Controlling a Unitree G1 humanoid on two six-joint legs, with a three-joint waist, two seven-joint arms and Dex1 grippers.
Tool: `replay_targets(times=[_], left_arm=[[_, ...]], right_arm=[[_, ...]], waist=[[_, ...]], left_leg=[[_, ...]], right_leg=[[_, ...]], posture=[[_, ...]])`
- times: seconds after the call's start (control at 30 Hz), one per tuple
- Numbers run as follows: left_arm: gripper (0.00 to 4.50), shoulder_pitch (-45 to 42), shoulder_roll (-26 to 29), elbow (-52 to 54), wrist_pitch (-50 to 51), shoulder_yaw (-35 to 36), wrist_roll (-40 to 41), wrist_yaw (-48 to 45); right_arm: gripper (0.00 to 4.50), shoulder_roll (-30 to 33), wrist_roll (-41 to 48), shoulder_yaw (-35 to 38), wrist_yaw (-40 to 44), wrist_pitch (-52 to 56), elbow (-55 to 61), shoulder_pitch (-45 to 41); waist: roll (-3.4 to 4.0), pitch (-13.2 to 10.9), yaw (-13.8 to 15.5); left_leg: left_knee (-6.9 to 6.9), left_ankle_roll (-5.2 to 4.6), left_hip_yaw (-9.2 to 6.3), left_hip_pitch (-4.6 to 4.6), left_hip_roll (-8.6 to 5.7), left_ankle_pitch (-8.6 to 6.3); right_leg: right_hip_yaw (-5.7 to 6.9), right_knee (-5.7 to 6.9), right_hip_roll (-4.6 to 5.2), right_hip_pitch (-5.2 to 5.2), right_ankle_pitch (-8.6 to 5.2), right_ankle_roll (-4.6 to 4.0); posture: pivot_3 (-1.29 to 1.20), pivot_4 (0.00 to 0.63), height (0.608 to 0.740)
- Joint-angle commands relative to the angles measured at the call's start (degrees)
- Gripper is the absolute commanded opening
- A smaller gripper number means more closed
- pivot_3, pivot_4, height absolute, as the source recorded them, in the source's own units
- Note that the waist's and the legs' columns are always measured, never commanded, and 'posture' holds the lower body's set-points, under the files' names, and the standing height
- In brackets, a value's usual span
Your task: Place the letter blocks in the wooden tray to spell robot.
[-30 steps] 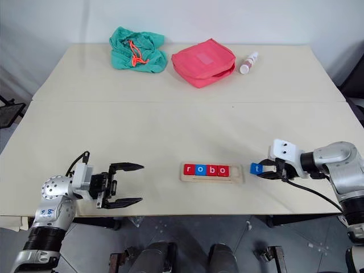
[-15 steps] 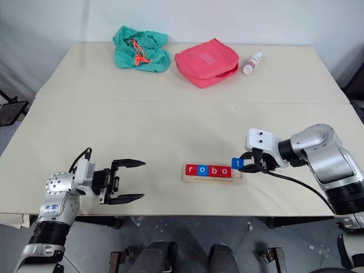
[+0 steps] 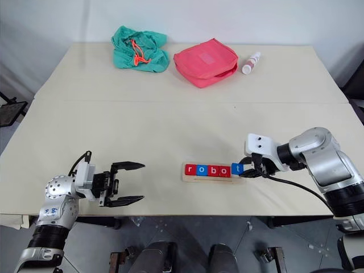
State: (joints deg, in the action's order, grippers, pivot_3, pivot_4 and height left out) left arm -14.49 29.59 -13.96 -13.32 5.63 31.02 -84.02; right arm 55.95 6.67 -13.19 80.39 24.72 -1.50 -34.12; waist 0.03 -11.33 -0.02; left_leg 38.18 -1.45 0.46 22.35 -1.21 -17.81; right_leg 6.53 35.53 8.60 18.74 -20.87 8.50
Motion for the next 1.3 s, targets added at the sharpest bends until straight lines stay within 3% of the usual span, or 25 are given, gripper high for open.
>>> replay_targets(times=[0.03,0.1,0.37,0.4,0.73,0.9,0.97,1.07,1.17,1.3], left_arm=[[4.50,0.33,-0.15,1.40,-0.91,0.34,0.08,0.12],[4.50,0.34,-0.23,1.40,-0.99,0.29,0.04,0.21],[4.50,-0.12,-0.43,0.66,-1.33,0.23,-0.13,0.17],[4.50,-0.14,-0.44,0.62,-1.34,0.23,-0.14,0.15],[4.50,-0.37,-1.12,0.09,-1.87,-0.01,-0.53,0.25],[4.50,-0.45,-1.64,0.58,-1.43,0.58,-0.70,2.01],[4.50,-0.53,-1.72,1.83,-0.07,1.44,-0.99,5.71],[4.50,-1.58,-1.52,2.30,-1.20,3.67,-1.88,10.96],[4.50,-2.47,-0.95,1.92,-1.76,4.86,-4.38,15.95],[4.50,-2.58,-0.11,1.79,1.40,6.68,1.26,11.98]], right_arm=[[1.46,0.38,0.40,0.76,0.11,-0.03,2.00,0.25],[1.46,0.05,0.64,0.89,-0.21,0.26,2.31,0.46],[4.32,0.86,0.37,1.07,-0.09,0.41,2.87,1.39],[4.46,1.02,0.44,1.14,0.04,0.52,3.00,1.41],[4.46,2.32,4.56,8.21,-3.87,6.74,8.18,4.24],[4.46,1.83,9.13,16.78,-6.76,6.59,8.56,10.25],[4.46,0.55,12.80,23.33,-4.92,0.53,6.70,14.49],[4.46,0.83,16.30,29.72,4.61,-13.06,-1.95,20.26],[4.46,0.66,17.31,31.11,9.51,-21.92,-9.54,20.55],[4.46,0.90,23.23,30.20,12.11,-30.69,-19.14,19.46]], waist=[[0.00,0.00,0.00],[0.00,0.00,0.00],[0.00,0.00,-0.02],[0.00,0.00,-0.02],[0.00,0.00,0.25],[0.00,0.00,0.59],[0.00,0.00,0.71],[-0.03,-0.01,1.50],[-0.04,-0.01,1.38],[-0.04,-0.01,1.17]], left_leg=[[0.00,0.00,0.00,0.00,0.00,0.00],[0.00,0.00,0.00,0.00,0.00,0.00],[0.00,0.00,0.00,0.00,0.00,0.00],[0.00,0.00,0.00,0.00,0.00,0.00],[0.01,0.00,-0.02,0.00,0.00,0.00],[0.00,0.00,0.00,0.01,-0.01,0.00],[0.00,0.00,0.03,0.00,0.00,0.00],[0.00,0.00,0.02,-0.03,-0.01,0.00],[0.02,-0.02,0.06,-0.06,-0.03,0.00],[0.02,-0.02,0.13,-0.15,0.02,0.02]], right_leg=[[0.00,0.00,0.00,0.00,0.00,0.00],[0.00,0.00,0.00,0.00,0.00,0.00],[0.00,0.00,0.00,0.00,0.00,0.00],[0.00,0.00,0.00,0.00,0.00,0.00],[0.01,0.00,0.00,0.00,0.00,0.00],[0.01,-0.02,0.01,-0.02,0.00,0.00],[0.00,-0.01,0.00,-0.02,0.00,0.00],[0.01,-0.01,0.00,-0.06,0.00,0.00],[0.02,-0.09,0.01,-0.15,0.01,0.01],[0.02,-0.09,-0.01,-0.18,0.01,0.01]], posture=[[0.00,0.150,0.740],[0.00,0.150,0.740],[0.00,0.150,0.740],[0.00,0.150,0.740],[0.00,0.150,0.740],[0.00,0.150,0.740],[0.00,0.150,0.740],[0.00,0.150,0.740],[0.00,0.150,0.740],[0.00,0.150,0.740]])
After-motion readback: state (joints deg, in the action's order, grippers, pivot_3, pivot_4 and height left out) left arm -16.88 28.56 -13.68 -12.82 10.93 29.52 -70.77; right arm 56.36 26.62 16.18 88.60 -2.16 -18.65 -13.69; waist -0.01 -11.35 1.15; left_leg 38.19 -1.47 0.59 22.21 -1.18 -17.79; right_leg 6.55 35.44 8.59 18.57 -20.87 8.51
